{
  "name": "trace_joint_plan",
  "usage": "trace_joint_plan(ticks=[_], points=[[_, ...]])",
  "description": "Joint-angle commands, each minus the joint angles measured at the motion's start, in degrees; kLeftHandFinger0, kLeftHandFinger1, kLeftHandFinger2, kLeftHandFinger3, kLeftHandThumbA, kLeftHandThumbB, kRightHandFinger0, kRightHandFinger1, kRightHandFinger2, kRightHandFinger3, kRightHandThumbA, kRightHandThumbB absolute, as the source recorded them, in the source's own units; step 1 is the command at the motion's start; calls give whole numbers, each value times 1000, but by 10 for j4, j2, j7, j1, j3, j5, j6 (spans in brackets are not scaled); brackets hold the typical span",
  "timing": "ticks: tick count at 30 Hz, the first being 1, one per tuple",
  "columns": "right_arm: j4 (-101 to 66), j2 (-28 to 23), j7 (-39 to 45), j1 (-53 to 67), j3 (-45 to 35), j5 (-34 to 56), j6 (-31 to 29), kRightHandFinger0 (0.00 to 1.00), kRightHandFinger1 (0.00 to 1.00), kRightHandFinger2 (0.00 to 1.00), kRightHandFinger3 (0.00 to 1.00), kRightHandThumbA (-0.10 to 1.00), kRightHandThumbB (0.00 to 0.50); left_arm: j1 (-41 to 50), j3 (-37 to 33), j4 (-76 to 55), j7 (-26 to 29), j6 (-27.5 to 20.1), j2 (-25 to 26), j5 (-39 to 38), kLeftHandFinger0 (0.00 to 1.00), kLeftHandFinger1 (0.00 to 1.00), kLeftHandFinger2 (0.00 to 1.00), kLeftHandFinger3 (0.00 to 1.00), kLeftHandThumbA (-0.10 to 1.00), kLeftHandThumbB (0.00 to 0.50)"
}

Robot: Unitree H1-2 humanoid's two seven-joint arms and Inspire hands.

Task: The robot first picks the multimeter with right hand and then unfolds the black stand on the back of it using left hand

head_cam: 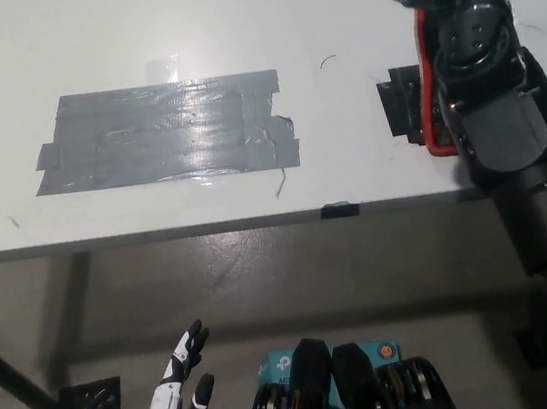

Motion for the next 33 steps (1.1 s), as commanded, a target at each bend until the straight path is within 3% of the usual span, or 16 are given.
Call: trace_joint_plan(ticks=[1,3,8,12,15,20,33], points=[[4,-5,-30,-49,-2,20,-12,1000,1000,1000,1000,1000,475,-4,-3,-7,1,-14,6,-3,1000,1000,1000,1000,1000,196],[6,-4,-38,-50,2,16,-6,1000,1000,1000,1000,1000,454,-5,-4,-6,1,-15,6,-3,1000,1000,1000,1000,1000,194],[41,-7,-68,-52,5,13,-7,1000,1000,1000,1000,1000,498,-3,-5,-7,2,-16,7,-1,1000,1000,1000,1000,1000,201],[66,-8,-96,-53,-1,20,-23,1000,1000,1000,1000,1000,497,-3,-6,-7,-1,-16,9,-5,1000,1000,1000,1000,1000,196],[53,-6,-101,-53,1,21,-19,1000,1000,1000,1000,1000,467,-6,-6,-12,-3,-8,9,-6,1000,1000,1000,1000,1000,199],[60,-3,-107,-56,3,25,-18,1000,1000,1000,1000,993,499,-8,-6,-12,-2,-8,10,-3,1000,1000,1000,1000,1000,189],[60,10,-96,-48,-15,70,-21,1000,1000,1000,1000,1000,500,-8,-7,-15,-1,-8,11,1,1000,1000,1000,1000,1000,200]])
